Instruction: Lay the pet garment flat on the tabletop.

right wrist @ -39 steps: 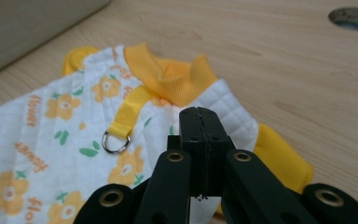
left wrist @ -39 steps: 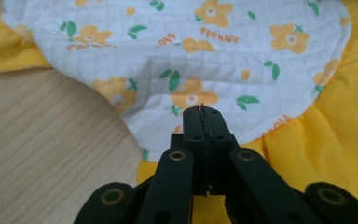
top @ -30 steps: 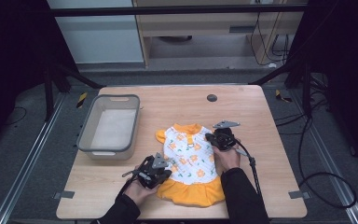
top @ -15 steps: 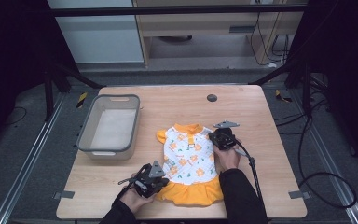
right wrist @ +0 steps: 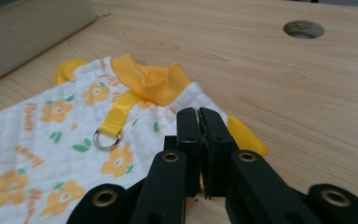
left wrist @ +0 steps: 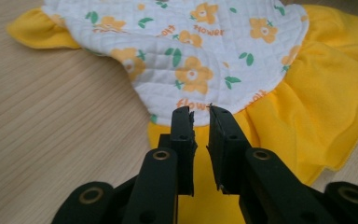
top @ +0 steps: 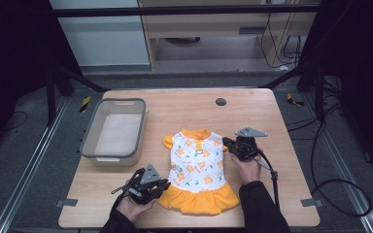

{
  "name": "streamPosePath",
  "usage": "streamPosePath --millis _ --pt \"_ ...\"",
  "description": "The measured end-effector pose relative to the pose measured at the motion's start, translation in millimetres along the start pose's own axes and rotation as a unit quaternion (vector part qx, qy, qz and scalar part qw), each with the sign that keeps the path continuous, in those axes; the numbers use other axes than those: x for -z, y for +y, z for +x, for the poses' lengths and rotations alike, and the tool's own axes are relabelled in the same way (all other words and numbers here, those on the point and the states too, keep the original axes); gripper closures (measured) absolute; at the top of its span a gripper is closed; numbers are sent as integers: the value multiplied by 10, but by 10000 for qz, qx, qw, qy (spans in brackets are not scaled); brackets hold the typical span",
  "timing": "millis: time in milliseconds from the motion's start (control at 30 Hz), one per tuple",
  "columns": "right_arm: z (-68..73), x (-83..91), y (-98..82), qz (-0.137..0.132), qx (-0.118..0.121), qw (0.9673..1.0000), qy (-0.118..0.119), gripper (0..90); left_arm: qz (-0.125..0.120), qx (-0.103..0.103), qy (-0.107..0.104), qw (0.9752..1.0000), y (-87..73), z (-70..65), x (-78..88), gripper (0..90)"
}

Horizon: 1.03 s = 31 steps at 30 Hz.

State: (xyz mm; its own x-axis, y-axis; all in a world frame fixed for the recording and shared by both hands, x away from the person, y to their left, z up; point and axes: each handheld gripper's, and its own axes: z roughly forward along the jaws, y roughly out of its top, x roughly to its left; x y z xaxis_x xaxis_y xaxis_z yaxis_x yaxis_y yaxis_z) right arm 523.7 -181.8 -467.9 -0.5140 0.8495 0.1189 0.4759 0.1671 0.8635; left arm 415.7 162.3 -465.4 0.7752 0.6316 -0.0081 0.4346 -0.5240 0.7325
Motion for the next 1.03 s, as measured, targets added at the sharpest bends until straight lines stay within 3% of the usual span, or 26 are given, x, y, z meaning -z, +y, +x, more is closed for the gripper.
streamPosePath --millis 100,200,333,567,833,1033 --pt "6 145 -13 -61 31 10000 32 851 -75 78 106 9999 -54 50 77 759" --pt "19 453 -126 -165 156 9997 112 813 -142 147 196 9996 -101 104 131 679" --pt "18 603 -249 -121 210 9996 116 776 -199 247 369 9988 -163 155 178 606" --pt "-24 895 -407 -177 85 9998 69 651 -366 442 555 9968 -258 229 288 467" --pt "-69 1111 -587 -195 -1 9995 -264 439 -437 646 753 9941 -384 305 400 366" --pt "-160 1154 -715 -81 -299 9989 -357 327 -357 823 933 9916 -532 396 469 320"
